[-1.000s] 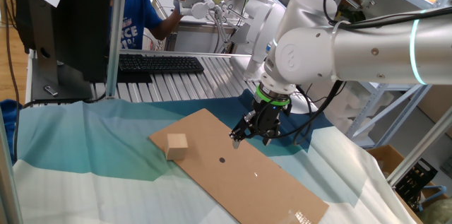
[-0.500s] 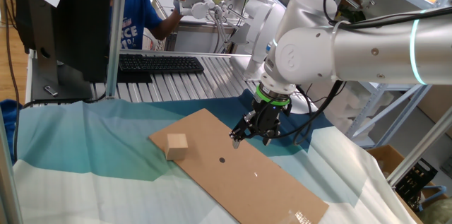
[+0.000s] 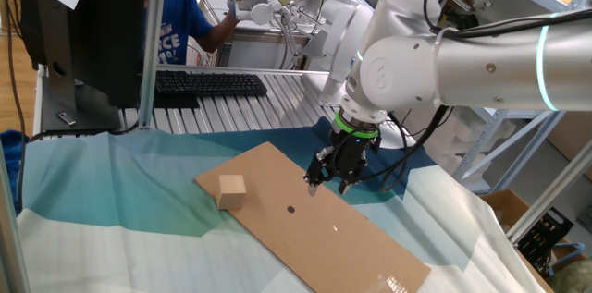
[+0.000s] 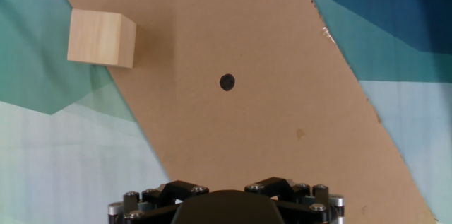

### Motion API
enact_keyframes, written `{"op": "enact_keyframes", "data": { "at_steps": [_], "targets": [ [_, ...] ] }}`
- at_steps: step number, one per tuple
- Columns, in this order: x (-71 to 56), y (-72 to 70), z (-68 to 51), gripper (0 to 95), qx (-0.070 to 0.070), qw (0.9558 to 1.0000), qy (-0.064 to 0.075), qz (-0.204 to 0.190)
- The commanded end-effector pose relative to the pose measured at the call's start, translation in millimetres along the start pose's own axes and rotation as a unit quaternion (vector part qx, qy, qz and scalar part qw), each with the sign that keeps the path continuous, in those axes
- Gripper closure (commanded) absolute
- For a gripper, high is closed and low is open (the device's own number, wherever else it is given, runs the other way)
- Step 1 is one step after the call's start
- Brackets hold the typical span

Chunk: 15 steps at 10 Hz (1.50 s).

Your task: Grab the block and place it at the designated location

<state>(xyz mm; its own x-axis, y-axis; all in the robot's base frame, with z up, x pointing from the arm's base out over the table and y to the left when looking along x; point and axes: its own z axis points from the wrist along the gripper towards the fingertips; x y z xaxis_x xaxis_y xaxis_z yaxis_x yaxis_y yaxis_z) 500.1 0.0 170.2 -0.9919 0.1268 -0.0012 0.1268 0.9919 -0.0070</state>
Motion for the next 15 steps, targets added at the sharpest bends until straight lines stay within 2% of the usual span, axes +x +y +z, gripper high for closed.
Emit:
{"op": "enact_keyframes", "data": {
  "at_steps": [1,11,15],
  "targets": [
    [0.1,0.0,0.2,95.0,0.003,0.9984,0.0,0.057],
    [0.1,0.0,0.2,95.0,0.003,0.9985,0.0,0.055],
    [0.2,0.0,-0.1,95.0,0.004,0.9978,0.0,0.066]
  ]
}}
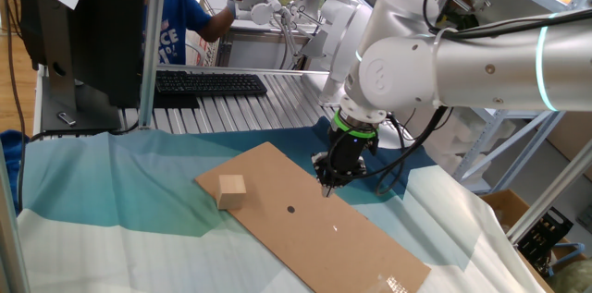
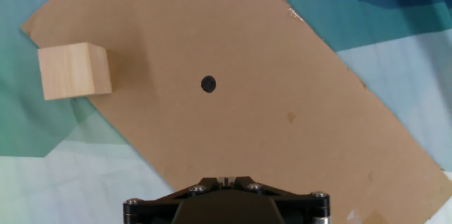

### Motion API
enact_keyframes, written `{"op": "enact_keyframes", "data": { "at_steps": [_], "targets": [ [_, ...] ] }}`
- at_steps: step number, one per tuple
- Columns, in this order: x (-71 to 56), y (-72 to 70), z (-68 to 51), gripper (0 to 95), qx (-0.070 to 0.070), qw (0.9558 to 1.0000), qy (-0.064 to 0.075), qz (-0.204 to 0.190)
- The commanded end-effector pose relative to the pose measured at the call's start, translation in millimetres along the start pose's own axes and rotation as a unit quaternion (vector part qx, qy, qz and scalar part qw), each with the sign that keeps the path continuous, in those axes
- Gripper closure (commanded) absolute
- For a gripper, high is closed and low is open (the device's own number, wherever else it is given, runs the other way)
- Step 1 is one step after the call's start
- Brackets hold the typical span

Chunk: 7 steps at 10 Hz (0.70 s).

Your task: Grab the block and place it at the designated location

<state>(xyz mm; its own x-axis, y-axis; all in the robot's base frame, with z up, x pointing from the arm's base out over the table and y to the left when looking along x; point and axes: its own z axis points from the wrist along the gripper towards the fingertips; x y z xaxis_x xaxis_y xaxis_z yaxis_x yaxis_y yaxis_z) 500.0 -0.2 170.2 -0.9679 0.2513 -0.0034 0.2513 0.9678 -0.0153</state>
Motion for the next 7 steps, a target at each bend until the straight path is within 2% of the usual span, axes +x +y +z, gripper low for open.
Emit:
{"op": "enact_keyframes", "data": {
  "at_steps": [1,4,5,7],
  "targets": [
    [0.3,0.1,0.0,95.0,0.004,1.0,-0.002,0.001],
    [0.3,0.0,-0.1,95.0,0.002,0.9999,-0.003,-0.011],
    [0.3,0.0,-0.2,95.0,0.002,0.9999,-0.008,-0.008],
    [0.4,0.0,-0.2,95.0,0.0,0.9999,-0.003,-0.013]
  ]
}}
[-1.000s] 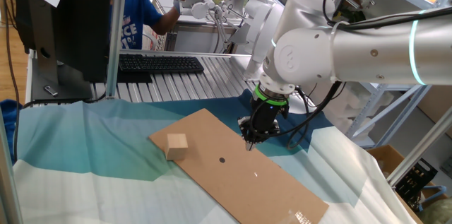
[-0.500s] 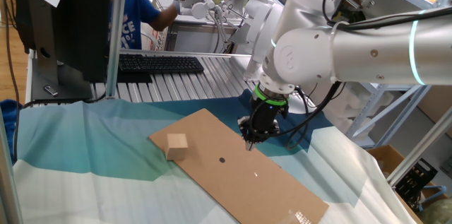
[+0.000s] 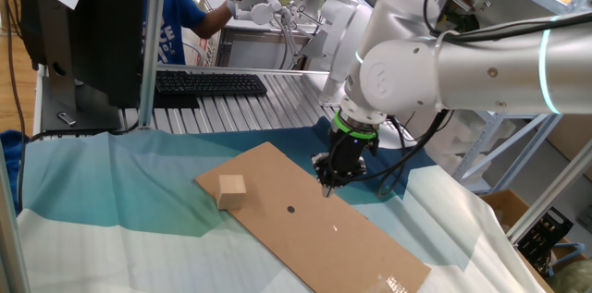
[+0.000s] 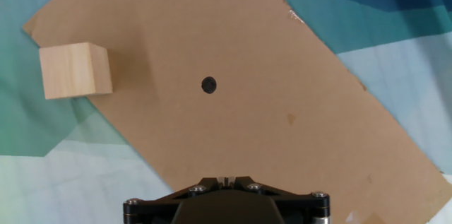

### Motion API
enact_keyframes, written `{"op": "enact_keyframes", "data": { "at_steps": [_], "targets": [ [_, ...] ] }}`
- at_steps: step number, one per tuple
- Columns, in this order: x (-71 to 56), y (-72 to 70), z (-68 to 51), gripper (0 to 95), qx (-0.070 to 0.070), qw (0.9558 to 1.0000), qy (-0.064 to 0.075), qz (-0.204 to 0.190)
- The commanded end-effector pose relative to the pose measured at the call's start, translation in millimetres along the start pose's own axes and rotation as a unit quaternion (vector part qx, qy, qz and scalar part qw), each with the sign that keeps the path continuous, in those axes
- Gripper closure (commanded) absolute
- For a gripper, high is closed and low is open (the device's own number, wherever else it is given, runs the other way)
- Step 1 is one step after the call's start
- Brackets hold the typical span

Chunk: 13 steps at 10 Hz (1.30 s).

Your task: Grab the block and place it at the designated location

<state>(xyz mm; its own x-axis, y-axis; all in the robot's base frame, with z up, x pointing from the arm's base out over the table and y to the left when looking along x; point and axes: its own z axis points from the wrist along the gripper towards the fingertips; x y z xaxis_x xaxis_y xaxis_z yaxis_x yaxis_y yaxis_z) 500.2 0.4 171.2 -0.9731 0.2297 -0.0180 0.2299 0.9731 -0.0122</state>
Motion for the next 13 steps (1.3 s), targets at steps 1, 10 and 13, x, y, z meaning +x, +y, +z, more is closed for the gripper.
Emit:
{"op": "enact_keyframes", "data": {
  "at_steps": [1,10,13],
  "targets": [
    [0.4,-0.7,0.6,95.0,-0.002,0.9999,0.006,-0.01],
    [3.5,8.3,-6.0,95.0,-0.02,0.9998,0.01,-0.001],
    [-2.6,23.6,-8.0,95.0,-0.012,0.9998,0.016,0.009]
  ]
}}
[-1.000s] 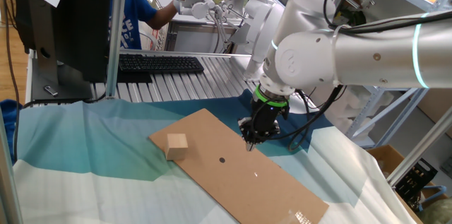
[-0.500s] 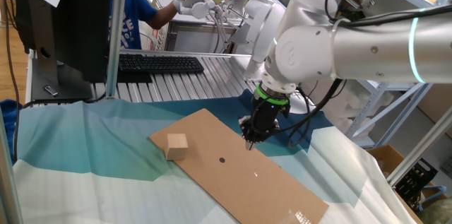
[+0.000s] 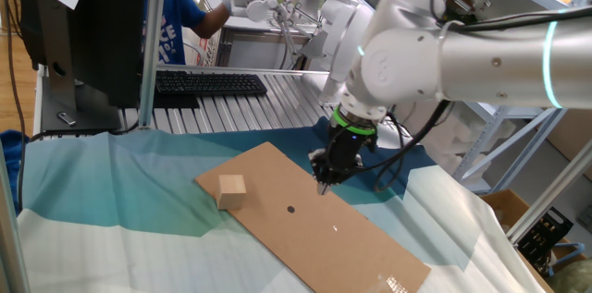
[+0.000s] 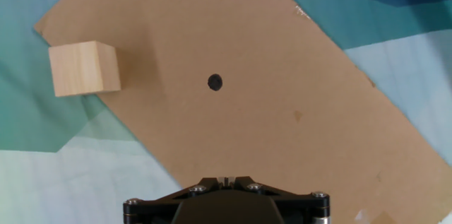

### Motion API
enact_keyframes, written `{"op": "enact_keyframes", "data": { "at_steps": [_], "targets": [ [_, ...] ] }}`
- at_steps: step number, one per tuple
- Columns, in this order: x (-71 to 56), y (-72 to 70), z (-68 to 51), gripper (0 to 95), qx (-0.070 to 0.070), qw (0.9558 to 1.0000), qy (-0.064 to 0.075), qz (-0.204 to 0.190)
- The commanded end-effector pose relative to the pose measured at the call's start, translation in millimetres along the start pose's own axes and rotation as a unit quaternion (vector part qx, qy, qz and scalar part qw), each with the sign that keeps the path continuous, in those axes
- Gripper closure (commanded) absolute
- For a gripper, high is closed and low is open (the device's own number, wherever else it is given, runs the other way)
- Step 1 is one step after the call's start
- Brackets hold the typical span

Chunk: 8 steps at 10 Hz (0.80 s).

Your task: Grab the block and place it at the designated location

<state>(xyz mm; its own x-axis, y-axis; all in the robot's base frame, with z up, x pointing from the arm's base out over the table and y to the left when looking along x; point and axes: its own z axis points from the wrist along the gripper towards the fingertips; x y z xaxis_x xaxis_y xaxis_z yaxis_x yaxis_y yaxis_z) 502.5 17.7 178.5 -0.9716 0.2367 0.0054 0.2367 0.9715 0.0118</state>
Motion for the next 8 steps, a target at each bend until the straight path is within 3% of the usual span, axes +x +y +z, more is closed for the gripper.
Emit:
{"op": "enact_keyframes", "data": {
  "at_steps": [1,8],
  "targets": [
    [-9.6,15.7,-1.3,95.0,0.001,0.9999,0.006,0.012],
    [-49.8,64.6,3.1,95.0,0.011,0.999,0.011,0.042]
  ]
}}
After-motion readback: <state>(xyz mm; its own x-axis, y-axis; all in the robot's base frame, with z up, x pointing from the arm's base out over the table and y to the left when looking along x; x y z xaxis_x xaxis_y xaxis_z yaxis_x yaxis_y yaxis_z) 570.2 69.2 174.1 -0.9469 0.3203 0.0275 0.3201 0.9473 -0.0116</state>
